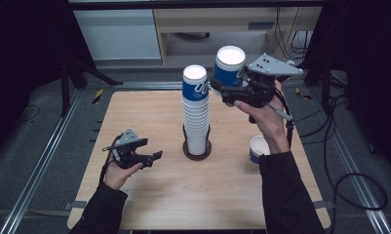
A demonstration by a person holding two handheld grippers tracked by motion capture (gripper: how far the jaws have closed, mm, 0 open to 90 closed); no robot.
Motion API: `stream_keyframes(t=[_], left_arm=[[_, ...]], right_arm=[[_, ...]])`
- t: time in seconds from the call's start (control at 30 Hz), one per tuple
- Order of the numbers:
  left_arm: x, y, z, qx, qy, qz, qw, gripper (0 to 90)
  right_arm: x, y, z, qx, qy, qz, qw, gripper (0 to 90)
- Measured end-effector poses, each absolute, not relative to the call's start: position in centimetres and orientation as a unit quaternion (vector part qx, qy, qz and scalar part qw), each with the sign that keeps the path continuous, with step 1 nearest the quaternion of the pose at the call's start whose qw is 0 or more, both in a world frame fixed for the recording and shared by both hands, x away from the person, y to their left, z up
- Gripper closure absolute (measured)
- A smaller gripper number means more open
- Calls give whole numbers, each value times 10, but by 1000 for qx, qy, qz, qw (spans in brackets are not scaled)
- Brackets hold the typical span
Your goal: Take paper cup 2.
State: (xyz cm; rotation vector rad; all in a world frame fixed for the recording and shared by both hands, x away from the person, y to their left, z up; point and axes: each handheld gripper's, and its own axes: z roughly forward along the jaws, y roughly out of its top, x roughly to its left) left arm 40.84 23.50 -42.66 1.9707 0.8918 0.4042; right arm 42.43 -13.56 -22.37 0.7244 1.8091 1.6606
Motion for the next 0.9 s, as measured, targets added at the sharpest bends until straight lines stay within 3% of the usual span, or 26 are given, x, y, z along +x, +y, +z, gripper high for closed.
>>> stream_keyframes(t=[0.4, 0.9], left_arm=[[406, 231, -424, 802, 353, 162, 453, 189], [404, 226, -424, 807, 346, 161, 451, 190]], right_arm=[[406, -171, -279, 292, 701, 593, 267, 207], [394, -181, -342, 300, 724, 577, 229, 207]])
